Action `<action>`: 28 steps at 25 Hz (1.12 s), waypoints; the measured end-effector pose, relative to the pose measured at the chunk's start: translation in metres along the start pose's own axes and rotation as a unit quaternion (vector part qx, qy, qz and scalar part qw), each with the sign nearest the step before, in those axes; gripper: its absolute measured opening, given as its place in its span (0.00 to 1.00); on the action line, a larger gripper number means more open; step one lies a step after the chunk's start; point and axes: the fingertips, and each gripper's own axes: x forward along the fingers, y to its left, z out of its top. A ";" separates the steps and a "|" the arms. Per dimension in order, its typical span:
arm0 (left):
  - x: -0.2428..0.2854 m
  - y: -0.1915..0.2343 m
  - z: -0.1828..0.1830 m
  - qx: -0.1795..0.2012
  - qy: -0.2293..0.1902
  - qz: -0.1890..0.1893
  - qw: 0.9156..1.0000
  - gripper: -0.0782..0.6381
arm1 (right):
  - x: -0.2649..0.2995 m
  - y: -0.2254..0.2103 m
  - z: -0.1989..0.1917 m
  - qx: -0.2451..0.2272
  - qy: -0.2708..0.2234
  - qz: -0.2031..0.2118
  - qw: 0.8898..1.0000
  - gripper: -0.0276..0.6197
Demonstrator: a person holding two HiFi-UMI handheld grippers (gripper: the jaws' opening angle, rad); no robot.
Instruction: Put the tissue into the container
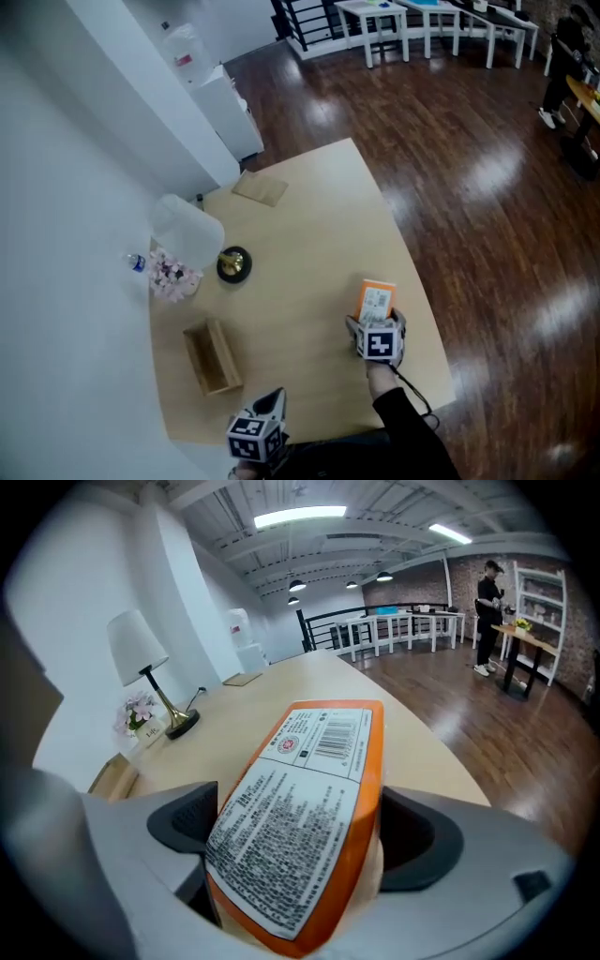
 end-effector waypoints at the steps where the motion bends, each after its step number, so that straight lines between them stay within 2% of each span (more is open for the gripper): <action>1: -0.001 -0.001 -0.003 -0.006 0.003 0.002 1.000 0.10 | 0.001 0.001 -0.001 0.001 0.001 0.008 1.000 0.86; 10: -0.008 0.019 -0.012 -0.049 -0.007 0.034 0.998 0.10 | -0.011 0.003 0.007 -0.020 -0.001 0.057 0.998 0.76; 15: -0.013 0.038 -0.010 -0.064 -0.030 0.031 0.997 0.10 | -0.049 0.033 0.004 -0.041 -0.006 0.089 0.995 0.75; 20: -0.029 0.072 -0.021 -0.075 -0.053 0.026 0.995 0.10 | -0.083 0.095 -0.003 -0.074 -0.017 0.115 0.990 0.75; 28: -0.074 0.149 -0.045 -0.079 -0.081 0.027 0.993 0.10 | -0.096 0.240 -0.028 -0.116 -0.003 0.157 0.981 0.75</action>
